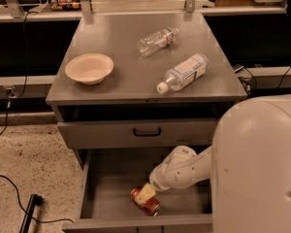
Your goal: Pick coke can from middle drawer and place on counter
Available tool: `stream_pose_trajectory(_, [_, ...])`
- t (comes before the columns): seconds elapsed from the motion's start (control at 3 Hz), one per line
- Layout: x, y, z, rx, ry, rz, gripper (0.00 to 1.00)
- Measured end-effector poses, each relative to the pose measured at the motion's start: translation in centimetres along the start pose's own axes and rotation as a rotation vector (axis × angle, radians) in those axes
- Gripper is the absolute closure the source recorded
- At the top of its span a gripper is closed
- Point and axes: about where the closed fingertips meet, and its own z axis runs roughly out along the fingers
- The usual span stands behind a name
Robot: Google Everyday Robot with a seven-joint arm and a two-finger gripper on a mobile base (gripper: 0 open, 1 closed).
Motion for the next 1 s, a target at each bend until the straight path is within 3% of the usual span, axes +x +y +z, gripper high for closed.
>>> stream_pose_trajectory(1.0, [0.5,2.1,2.6,-0.019,0.029,0.002,0.00])
